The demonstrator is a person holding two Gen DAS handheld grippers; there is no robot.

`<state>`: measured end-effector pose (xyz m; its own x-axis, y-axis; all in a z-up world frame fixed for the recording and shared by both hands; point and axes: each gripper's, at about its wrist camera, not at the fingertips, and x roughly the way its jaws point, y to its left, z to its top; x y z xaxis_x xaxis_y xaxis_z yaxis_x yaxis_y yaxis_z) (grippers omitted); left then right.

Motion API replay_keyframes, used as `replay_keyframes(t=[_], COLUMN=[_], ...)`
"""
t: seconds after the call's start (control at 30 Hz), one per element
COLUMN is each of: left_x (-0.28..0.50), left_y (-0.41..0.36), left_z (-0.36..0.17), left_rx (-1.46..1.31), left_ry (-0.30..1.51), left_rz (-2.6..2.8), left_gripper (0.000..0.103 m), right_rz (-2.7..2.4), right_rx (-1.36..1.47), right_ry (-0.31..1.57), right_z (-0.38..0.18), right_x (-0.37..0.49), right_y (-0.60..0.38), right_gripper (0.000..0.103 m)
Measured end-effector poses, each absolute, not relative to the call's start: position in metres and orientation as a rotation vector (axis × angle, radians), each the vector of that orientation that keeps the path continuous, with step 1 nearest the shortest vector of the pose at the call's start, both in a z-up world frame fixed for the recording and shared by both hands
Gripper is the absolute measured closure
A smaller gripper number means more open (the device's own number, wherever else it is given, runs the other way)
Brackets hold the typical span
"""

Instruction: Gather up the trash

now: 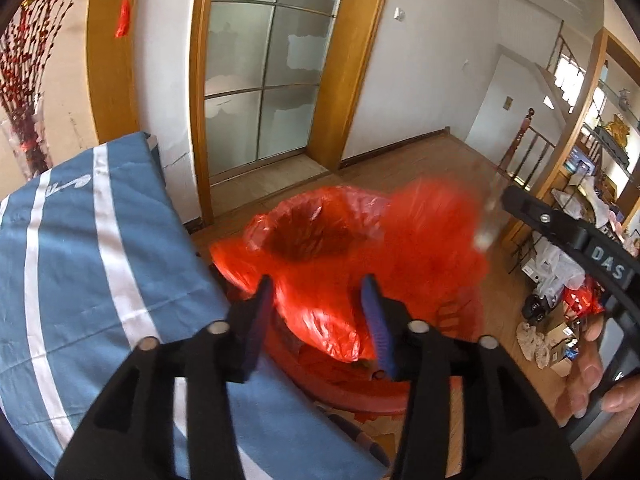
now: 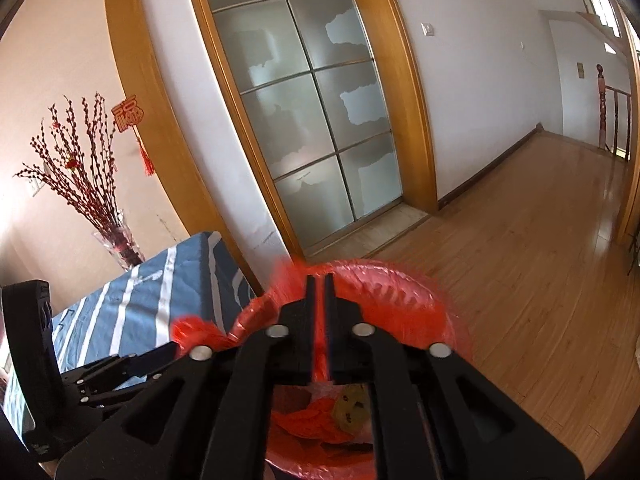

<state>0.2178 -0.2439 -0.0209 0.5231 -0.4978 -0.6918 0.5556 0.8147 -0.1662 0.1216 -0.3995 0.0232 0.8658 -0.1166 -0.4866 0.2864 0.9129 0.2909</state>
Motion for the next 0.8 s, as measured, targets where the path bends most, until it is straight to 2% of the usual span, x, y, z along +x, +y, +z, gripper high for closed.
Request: replay_keyframes(t=[0.03,0.13,0.2,0.27,0.33,0.37,0.47,0.53,0.57,0.67,0.8], left_x=[0.218,0.221,0.218,0.21,0.196,0.189,0.162,0.145,0.134,0.11,0.08], left_y=[-0.242,-0.228,-0.216,-0.203,-0.187,-0.181,-0.155,-0.14,-0.131,-0.111,-0.088], left_z=[-0.022,-0.026,-0.024,-0.02,-0.013,-0.009,0.001,0.004,0.006,0.009,0.013], left_rx=[0.078,0.064,0.057,0.059,0.069,0.072,0.064,0.062,0.068,0.093,0.104], left_ry=[0.805,0.818,0.81,0.778,0.73,0.711,0.645,0.611,0.589,0.537,0.487], left_rz=[-0.624,-0.582,-0.56,-0.526,-0.497,-0.484,-0.427,-0.39,-0.355,-0.283,-0.211], left_gripper=[0.053,0.052,0.048,0.039,0.033,0.027,0.012,0.006,0.004,0.004,0.004], right_rz=[-0.217,-0.225,-0.235,-0.249,-0.249,-0.244,-0.245,-0.248,-0.251,-0.256,-0.27], right_rx=[0.371,0.375,0.366,0.354,0.353,0.351,0.329,0.317,0.314,0.271,0.198], right_ry=[0.484,0.496,0.497,0.489,0.483,0.48,0.471,0.469,0.466,0.468,0.473], right_z=[0.022,0.019,0.019,0.02,0.02,0.02,0.019,0.018,0.017,0.015,0.014], right_x=[0.119,0.108,0.101,0.086,0.075,0.068,0.049,0.039,0.032,0.021,0.01], right_y=[-0.401,-0.401,-0.399,-0.392,-0.385,-0.381,-0.366,-0.356,-0.35,-0.33,-0.304], right_gripper=[0.081,0.078,0.072,0.057,0.047,0.04,0.029,0.02,0.015,0.008,0.005])
